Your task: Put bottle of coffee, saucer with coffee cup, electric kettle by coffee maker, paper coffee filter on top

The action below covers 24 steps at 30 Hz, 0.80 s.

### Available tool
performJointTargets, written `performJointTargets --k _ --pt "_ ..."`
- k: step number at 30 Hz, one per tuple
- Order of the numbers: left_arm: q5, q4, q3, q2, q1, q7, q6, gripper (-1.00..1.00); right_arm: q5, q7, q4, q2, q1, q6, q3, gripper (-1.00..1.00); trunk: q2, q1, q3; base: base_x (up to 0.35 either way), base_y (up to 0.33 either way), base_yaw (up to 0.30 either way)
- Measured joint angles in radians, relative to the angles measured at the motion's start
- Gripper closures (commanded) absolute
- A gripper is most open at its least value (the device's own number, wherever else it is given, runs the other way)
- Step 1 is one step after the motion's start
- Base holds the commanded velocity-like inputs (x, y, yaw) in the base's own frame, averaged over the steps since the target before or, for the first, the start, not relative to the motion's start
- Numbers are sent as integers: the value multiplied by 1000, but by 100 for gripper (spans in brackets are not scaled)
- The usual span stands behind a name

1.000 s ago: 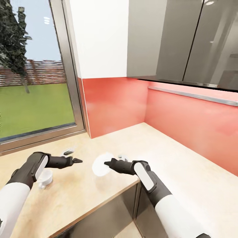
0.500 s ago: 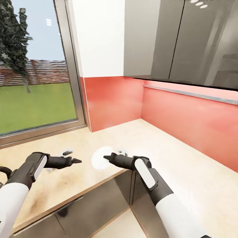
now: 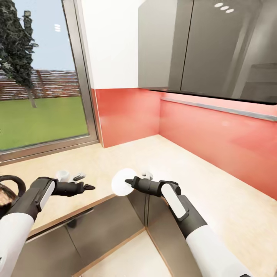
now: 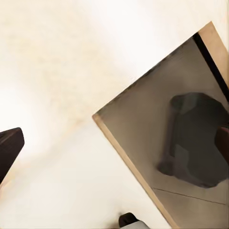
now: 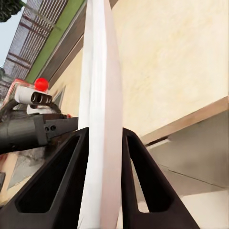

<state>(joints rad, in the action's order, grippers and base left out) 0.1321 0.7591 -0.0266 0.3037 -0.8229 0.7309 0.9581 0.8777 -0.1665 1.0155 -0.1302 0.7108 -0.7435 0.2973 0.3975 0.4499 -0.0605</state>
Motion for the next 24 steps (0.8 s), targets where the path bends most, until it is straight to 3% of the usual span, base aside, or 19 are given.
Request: performJointTargets --k 8,11,14,16,17,19,22,24 --pt "5 0 1 1 11 14 -10 -100 0 0 0 0 0 0 0 100 0 0 6 -327 -7 150" --pt "6 17 0 0 48 90 -15 -100 0 0 0 0 0 0 0 100 0 0 9 -328 0 192" --pt "7 130 -1 1 126 193 -17 -100 0 0 0 0 0 0 0 100 0 0 12 -328 0 193" --pt "6 212 -1 1 175 220 -17 -100 0 0 0 0 0 0 0 100 0 0 14 -323 0 193" --pt "6 281 -1 1 228 231 -17 -100 0 0 0 0 0 0 0 100 0 0 15 -295 0 193" --pt "-1 332 -3 2 319 238 -19 -100 0 0 0 0 0 0 0 100 0 0 17 -238 0 193" --pt "-8 338 -10 3 415 236 -30 -100 0 0 0 0 0 0 0 100 0 0 20 -128 0 193" --pt "-13 335 -23 3 487 232 -75 -100 0 0 0 0 0 0 0 100 0 -1 22 -33 0 193"
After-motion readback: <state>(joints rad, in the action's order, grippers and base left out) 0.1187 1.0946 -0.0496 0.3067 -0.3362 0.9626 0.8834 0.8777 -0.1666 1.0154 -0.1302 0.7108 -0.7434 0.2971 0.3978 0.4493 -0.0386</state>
